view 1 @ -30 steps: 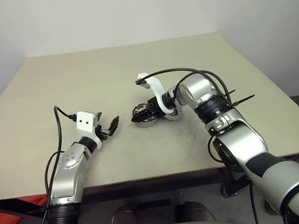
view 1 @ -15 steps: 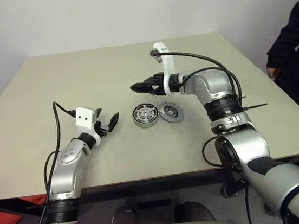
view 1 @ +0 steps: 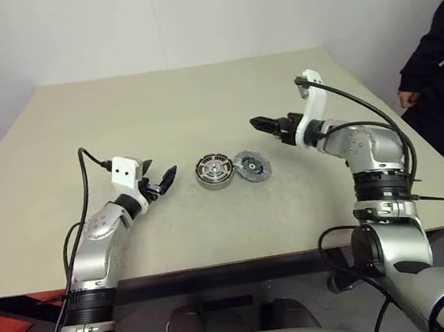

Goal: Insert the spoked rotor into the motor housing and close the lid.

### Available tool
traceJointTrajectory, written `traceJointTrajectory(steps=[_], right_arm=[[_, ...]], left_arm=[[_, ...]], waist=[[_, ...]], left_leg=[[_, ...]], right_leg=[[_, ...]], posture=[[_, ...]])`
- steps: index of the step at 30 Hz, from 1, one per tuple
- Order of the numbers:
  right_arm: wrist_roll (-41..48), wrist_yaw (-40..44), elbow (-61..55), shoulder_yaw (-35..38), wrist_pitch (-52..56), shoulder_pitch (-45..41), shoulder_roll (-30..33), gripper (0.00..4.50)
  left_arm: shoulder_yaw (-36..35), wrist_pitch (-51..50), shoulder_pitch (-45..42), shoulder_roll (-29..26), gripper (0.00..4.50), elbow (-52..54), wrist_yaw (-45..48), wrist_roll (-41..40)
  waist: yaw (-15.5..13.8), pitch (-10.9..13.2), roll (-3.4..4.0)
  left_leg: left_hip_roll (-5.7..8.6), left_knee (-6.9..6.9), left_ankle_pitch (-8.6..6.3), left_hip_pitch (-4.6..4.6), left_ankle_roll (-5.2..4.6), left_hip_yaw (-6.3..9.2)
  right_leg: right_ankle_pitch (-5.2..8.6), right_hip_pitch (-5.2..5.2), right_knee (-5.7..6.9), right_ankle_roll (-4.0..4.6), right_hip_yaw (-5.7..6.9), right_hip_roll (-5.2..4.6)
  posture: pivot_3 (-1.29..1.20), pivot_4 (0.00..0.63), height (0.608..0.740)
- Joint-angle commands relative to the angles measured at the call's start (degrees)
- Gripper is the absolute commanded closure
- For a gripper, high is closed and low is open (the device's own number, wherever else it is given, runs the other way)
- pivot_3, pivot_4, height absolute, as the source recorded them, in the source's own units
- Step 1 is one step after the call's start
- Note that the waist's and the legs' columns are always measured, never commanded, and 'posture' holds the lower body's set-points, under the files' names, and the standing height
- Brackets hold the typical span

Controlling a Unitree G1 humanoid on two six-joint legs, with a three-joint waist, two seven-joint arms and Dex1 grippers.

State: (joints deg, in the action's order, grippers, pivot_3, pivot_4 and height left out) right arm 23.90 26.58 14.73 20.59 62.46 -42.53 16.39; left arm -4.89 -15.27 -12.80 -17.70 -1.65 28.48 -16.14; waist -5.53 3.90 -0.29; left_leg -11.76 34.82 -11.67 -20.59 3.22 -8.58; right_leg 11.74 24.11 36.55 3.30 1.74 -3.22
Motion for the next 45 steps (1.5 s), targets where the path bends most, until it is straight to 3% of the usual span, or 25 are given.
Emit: traceJointTrajectory(steps=[1, 6, 9, 17, 22, 35, 45], right_arm=[[6.0, -5.3, -3.5, 9.3, 10.5, -0.3, -1.0, 0.03], [8.8, -10.7, -9.2, 18.4, 24.3, 3.8, -4.5, 0.03], [12.0, -11.1, -13.7, 19.9, 29.5, 6.3, -6.5, 0.03], [22.6, -15.2, -16.2, 16.1, 30.0, 13.9, -8.4, 0.03], [19.4, -18.3, -13.0, 18.4, 29.9, 12.5, -10.9, 0.03], [16.2, -20.8, -4.0, 18.1, 17.3, 9.6, -14.9, 0.03], [18.4, -21.1, 5.0, 18.2, 3.5, 4.7, -16.4, 0.03]], left_arm=[[0.0, 0.8, -1.1, -0.1, 0.64, 0.7, 0.4, -0.1], [0.4, 1.0, -0.8, 0.2, 0.64, 0.6, 0.4, 0.0], [0.5, 1.0, -0.7, 0.2, 0.64, 0.6, 0.5, 0.0], [0.8, 0.8, -0.7, -0.1, 0.64, 0.4, 0.8, 0.3], [0.7, 0.5, -0.8, -0.5, 0.64, 0.8, 1.0, 0.4], [0.1, -0.2, -0.1, -1.7, 0.64, 2.3, 0.9, 0.5], [0.2, -0.2, -0.6, -2.1, 0.64, 2.0, 0.9, 0.7]], waist=[[0.0, 0.0, 0.01], [-0.1, 0.0, 0.03], [0.0, 0.0, 0.05], [-0.1, -0.1, 0.16], [-0.1, -0.1, 0.22], [0.2, -0.1, 0.21], [0.2, -0.1, 0.21]], left_leg=[[0.01, 0.0, 0.01, 0.0, 0.01, 0.0], [0.02, -0.12, 0.05, 0.09, 0.08, 0.0], [0.03, -0.23, 0.07, 0.16, 0.11, 0.0], [0.03, -0.69, 0.17, 0.7, 0.28, -0.03], [0.01, -0.79, 0.13, 0.74, 0.23, -0.01], [0.02, -0.92, 0.19, 1.06, 0.32, -0.03], [0.06, -1.75, 0.46, 1.45, 0.75, -0.02]], right_leg=[[0.0, 0.0, 0.0, 0.0, -0.01, 0.0], [0.01, -0.04, 0.0, -0.01, -0.01, 0.0], [0.19, -0.06, -0.05, -0.32, -0.03, 0.0], [0.26, -0.55, -0.45, -0.46, -0.06, 0.0], [0.18, -0.8, -0.85, -0.57, -0.02, 0.0], [0.2, -1.01, -0.96, -0.6, -0.03, 0.0], [0.18, -1.06, -1.79, -0.65, 0.27, -0.01]], posture=[[0.0, 0.0, 0.74], [0.0, 0.0, 0.74], [0.0, 0.0, 0.74], [0.0, 0.0, 0.74], [0.0, 0.0, 0.74], [0.0, 0.0, 0.74], [0.0, 0.0, 0.74]])
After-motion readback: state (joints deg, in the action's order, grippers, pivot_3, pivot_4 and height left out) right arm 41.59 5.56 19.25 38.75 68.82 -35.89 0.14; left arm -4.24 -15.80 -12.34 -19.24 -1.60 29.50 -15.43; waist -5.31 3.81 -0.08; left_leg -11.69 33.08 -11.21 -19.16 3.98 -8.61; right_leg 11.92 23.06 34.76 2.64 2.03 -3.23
